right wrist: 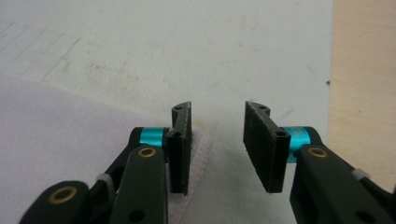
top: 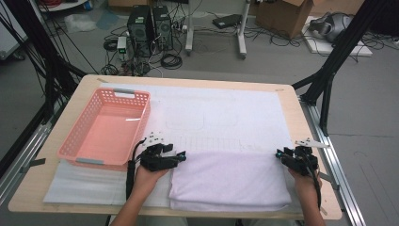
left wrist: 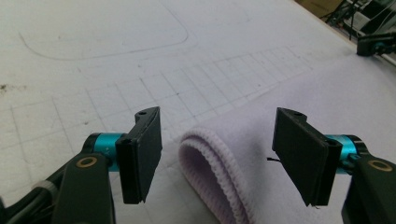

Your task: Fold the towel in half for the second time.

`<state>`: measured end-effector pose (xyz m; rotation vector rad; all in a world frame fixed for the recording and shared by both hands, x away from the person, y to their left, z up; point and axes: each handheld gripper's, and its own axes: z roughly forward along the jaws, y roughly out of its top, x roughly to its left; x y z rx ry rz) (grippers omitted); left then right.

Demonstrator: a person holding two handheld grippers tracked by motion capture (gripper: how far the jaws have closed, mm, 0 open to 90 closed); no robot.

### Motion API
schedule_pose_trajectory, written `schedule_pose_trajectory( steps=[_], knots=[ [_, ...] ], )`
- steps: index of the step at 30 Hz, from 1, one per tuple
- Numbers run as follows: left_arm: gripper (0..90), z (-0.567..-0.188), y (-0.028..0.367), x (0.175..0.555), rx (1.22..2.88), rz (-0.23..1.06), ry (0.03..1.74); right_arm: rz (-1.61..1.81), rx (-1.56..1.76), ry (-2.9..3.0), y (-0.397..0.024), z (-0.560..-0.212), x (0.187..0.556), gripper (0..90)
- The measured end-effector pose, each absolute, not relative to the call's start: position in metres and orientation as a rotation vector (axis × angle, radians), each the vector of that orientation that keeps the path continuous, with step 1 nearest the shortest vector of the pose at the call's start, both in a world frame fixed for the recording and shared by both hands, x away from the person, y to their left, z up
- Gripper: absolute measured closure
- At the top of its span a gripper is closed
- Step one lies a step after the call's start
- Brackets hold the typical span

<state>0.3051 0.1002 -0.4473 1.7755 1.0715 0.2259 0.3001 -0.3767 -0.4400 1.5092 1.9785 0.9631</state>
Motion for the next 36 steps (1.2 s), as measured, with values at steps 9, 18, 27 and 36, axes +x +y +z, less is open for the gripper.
schedule_pose_trajectory(
  steps=[9, 18, 27, 36],
  knots=[
    [45.8, -0.454, 0.087, 0.307, 1.891, 0.182, 1.056, 1.102, 1.472, 2.130, -0.388, -0.441, 0.284, 44.5],
    [76.7, -0.446, 0.089, 0.311, 1.795, 0.256, 1.089, 1.186, 1.439, 2.201, -0.383, -0.440, 0.288, 82.7],
    [77.3, -0.422, 0.083, 0.354, 1.766, 0.388, 1.101, 1.284, 1.528, 1.995, -0.381, -0.433, 0.317, 83.2],
    [59.1, -0.429, 0.083, 0.366, 1.714, 0.343, 1.177, 1.233, 1.543, 1.946, -0.370, -0.427, 0.342, 79.3]
  ],
)
